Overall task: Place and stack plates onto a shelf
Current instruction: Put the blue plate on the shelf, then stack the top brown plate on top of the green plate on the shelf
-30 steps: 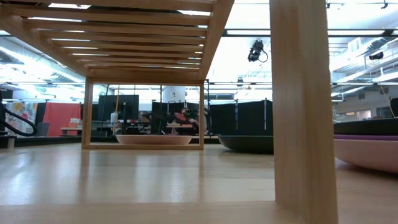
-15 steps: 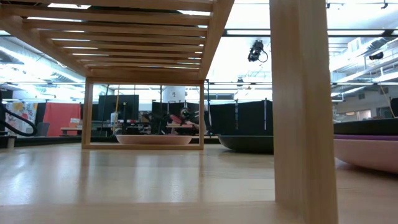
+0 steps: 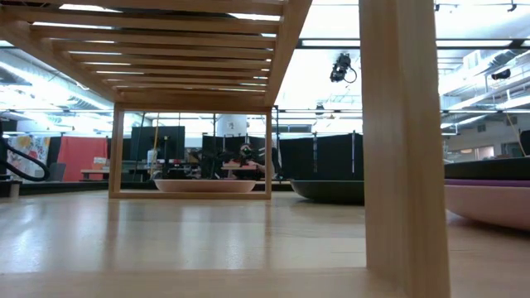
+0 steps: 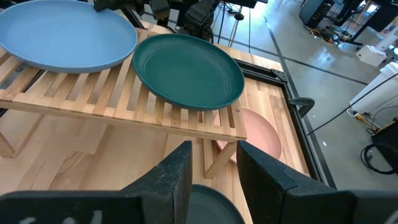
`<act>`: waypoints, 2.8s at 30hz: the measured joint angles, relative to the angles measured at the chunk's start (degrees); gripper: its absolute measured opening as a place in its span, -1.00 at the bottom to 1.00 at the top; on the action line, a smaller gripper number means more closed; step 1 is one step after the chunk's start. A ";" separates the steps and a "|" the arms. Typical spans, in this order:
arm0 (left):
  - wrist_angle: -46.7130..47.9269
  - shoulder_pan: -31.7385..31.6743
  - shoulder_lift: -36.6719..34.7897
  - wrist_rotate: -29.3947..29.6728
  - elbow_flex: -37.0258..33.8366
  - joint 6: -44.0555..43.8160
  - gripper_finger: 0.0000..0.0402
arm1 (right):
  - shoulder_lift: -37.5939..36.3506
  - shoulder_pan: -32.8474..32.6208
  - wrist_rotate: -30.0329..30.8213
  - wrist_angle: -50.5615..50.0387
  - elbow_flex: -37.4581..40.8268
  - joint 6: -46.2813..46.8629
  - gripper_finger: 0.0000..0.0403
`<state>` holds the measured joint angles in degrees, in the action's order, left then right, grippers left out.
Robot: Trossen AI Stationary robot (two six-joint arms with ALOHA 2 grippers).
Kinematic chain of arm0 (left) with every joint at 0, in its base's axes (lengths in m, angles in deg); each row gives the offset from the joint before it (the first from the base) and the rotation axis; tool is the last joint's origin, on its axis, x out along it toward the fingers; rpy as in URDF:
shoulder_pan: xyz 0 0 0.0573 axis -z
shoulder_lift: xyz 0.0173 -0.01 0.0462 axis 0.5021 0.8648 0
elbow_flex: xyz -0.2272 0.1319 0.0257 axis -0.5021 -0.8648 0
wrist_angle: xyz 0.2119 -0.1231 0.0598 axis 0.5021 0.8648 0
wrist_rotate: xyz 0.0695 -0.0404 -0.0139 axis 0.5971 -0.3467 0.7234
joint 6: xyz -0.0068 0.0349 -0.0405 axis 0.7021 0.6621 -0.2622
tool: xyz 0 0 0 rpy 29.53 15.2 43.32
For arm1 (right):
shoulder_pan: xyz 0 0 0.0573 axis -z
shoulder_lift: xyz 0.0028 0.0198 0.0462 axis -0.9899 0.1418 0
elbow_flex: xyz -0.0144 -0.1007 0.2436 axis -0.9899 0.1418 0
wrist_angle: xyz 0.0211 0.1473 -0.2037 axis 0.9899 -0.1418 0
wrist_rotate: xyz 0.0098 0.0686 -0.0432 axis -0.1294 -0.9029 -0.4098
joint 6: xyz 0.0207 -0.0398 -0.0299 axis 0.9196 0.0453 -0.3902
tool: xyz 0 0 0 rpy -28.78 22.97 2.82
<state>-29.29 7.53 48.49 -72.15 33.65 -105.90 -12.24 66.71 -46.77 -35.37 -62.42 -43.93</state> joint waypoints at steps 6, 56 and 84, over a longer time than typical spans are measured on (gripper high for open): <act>0.00 0.00 0.00 0.00 0.00 0.02 -0.46 | 0.00 0.00 -0.01 0.01 0.01 0.00 -0.35; 2.16 -21.66 -31.10 41.84 -0.07 67.99 -0.36 | 0.00 0.00 0.01 0.12 0.01 0.00 -0.35; -2.06 -79.60 -10.44 11.08 -0.04 102.87 -0.36 | 0.02 4.42 0.49 4.33 0.01 9.63 -0.35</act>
<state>-31.35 -72.07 38.05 -61.07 33.61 -3.04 -12.21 71.13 -46.28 -31.03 -62.40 -34.30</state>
